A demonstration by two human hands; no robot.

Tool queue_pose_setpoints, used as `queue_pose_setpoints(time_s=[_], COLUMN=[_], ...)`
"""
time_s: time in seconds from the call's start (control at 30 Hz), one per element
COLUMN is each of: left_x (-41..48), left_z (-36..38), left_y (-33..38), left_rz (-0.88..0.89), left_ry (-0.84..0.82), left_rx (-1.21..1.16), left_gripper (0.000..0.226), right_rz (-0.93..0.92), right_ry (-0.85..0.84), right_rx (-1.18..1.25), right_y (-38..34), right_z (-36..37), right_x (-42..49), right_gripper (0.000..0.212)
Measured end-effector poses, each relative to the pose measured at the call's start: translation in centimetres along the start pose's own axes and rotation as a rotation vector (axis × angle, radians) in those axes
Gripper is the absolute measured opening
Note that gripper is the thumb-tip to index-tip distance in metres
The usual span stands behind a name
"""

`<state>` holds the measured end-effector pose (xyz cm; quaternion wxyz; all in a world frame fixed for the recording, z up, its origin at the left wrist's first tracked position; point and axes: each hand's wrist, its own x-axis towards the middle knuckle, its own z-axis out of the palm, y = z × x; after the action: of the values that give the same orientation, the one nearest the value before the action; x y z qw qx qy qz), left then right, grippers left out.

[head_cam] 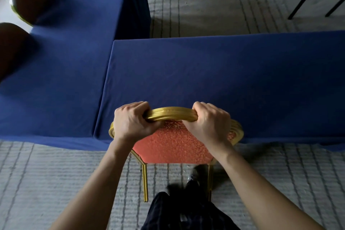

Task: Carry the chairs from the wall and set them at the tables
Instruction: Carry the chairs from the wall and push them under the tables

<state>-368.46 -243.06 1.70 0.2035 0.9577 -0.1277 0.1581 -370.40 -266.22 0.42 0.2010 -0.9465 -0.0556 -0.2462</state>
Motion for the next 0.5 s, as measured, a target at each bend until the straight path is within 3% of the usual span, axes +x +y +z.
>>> queue_pose_setpoints(time_s=[0.5], left_x=[-10.2], left_z=[-2.1], left_y=[1.5], left_rz=[0.078], left_ry=[0.003], left_rx=[0.023], left_gripper=[0.044], right_rz=[0.02], right_ry=[0.06], right_rx=[-0.083], right_y=[-3.4], right_z=[-3.1], right_x=[-9.8], right_gripper=[0.049])
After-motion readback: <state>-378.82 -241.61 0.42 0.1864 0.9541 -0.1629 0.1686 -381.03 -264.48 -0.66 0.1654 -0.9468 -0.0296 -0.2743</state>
